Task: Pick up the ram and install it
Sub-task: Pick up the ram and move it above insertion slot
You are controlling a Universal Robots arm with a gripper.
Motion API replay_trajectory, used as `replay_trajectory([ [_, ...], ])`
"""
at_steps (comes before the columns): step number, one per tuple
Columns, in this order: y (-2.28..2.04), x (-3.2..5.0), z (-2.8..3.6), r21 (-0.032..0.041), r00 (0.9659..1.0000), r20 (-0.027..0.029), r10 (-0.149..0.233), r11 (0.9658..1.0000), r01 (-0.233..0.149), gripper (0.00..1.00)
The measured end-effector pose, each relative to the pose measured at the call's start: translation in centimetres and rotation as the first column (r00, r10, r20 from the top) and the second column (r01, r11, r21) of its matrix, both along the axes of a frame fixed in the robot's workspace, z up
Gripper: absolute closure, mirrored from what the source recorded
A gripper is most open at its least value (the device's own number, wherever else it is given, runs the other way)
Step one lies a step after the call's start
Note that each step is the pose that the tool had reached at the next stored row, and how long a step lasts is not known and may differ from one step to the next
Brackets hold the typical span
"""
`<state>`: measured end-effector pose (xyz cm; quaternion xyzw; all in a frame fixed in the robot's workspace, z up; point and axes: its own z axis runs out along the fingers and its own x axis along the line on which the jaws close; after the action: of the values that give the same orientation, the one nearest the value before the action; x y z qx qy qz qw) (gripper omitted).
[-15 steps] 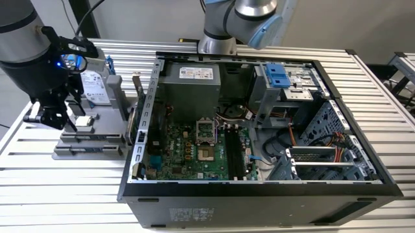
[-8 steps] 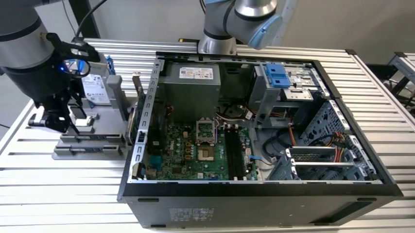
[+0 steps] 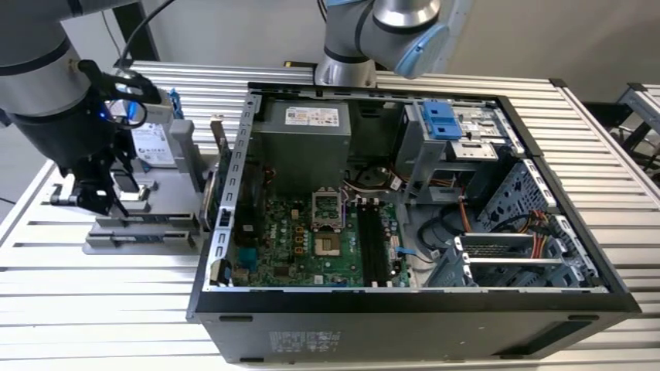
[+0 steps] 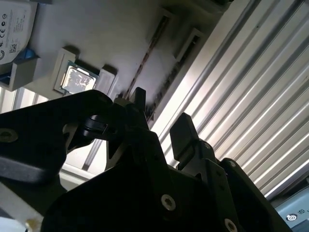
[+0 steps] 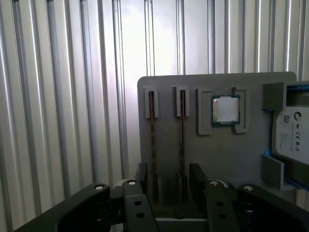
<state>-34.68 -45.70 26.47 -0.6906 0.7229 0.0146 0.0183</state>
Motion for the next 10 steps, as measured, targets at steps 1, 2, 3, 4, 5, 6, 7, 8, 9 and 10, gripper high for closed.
replay_trajectory([
  [1, 0.0, 0.0, -0.08, -0.0001, 1.0, -0.0001, 0.002, 1.0, -0.002, 0.0],
  [2, 0.0, 0.0, -0.16, 0.0, 1.0, 0.0, 0.003, 1.0, -0.003, 0.0],
  [3, 0.0, 0.0, -0.24, -0.0001, 1.0, -0.0001, 0.005, 1.0, -0.005, 0.0],
  [4, 0.0, 0.0, -0.34, 0.0, 1.0, 0.0, 0.006, 1.0, -0.006, 0.0],
  [5, 0.0, 0.0, -0.43, 0.0, 1.0, 0.0001, 0.007, 1.0, -0.007, 0.0],
  [6, 0.0, 0.0, -0.53, 0.0, 1.0, 0.0002, 0.009, 1.0, -0.009, 0.0],
  [7, 0.0, 0.0, -0.62, 0.0, 0.9999, 0.0002, 0.01, 0.9999, -0.01, 0.0],
  [8, 0.0, 0.0, -0.7, 0.0, 0.9999, 0.0003, 0.011, 0.9999, -0.011, 0.0],
  [9, 0.0, 0.0, -0.81, 0.0, 0.9999, 0.0004, 0.012, 0.9999, -0.012, 0.0],
  [10, 0.0, 0.0, -0.92, 0.0, 0.9999, 0.0003, 0.014, 0.9999, -0.014, 0.0],
])
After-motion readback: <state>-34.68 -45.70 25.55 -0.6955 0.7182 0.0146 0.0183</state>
